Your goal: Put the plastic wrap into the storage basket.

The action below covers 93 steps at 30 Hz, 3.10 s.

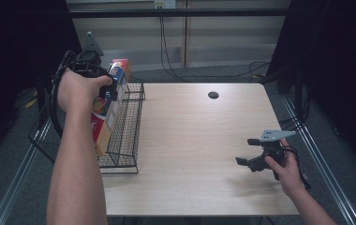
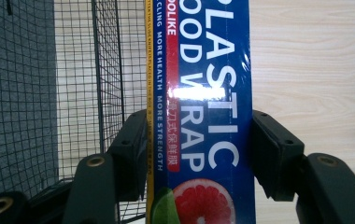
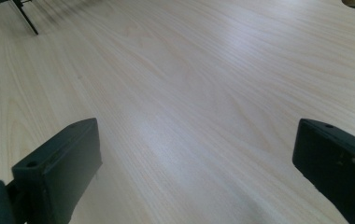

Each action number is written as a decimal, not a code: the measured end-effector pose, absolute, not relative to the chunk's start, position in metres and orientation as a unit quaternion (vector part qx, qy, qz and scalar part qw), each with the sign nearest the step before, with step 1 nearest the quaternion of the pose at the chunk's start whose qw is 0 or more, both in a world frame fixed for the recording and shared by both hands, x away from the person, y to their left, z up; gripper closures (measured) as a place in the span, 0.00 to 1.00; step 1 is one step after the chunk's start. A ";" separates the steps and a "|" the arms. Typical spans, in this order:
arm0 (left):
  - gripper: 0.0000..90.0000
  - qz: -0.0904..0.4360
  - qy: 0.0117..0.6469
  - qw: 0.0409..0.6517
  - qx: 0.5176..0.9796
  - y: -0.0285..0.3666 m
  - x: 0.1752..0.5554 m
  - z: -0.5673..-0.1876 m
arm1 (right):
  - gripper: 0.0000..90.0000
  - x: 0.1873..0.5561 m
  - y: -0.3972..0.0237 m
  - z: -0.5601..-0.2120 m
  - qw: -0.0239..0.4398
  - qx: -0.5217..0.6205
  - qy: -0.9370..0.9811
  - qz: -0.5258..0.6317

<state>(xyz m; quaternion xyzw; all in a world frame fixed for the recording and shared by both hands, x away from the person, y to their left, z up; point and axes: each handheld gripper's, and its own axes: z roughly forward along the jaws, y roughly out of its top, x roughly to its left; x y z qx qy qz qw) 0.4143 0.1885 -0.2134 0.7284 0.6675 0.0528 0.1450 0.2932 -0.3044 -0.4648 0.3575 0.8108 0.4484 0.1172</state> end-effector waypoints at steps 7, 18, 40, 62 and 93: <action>0.49 0.054 0.666 0.143 0.730 0.195 0.417 -0.214 | 0.01 0.293 -0.304 -0.466 0.117 0.357 0.813 0.446; 0.49 0.062 0.675 0.139 0.722 0.207 0.420 -0.212 | 0.01 0.293 -0.304 -0.467 0.121 0.361 0.812 0.442; 0.49 0.080 0.690 0.134 0.707 0.231 0.424 -0.213 | 0.01 0.294 -0.303 -0.469 0.118 0.362 0.813 0.441; 0.49 0.081 0.704 0.132 0.693 0.250 0.425 -0.228 | 0.01 0.295 -0.303 -0.470 0.114 0.359 0.815 0.440; 0.49 0.084 0.725 0.125 0.672 0.271 0.420 -0.243 | 0.01 0.295 -0.302 -0.471 0.115 0.360 0.815 0.439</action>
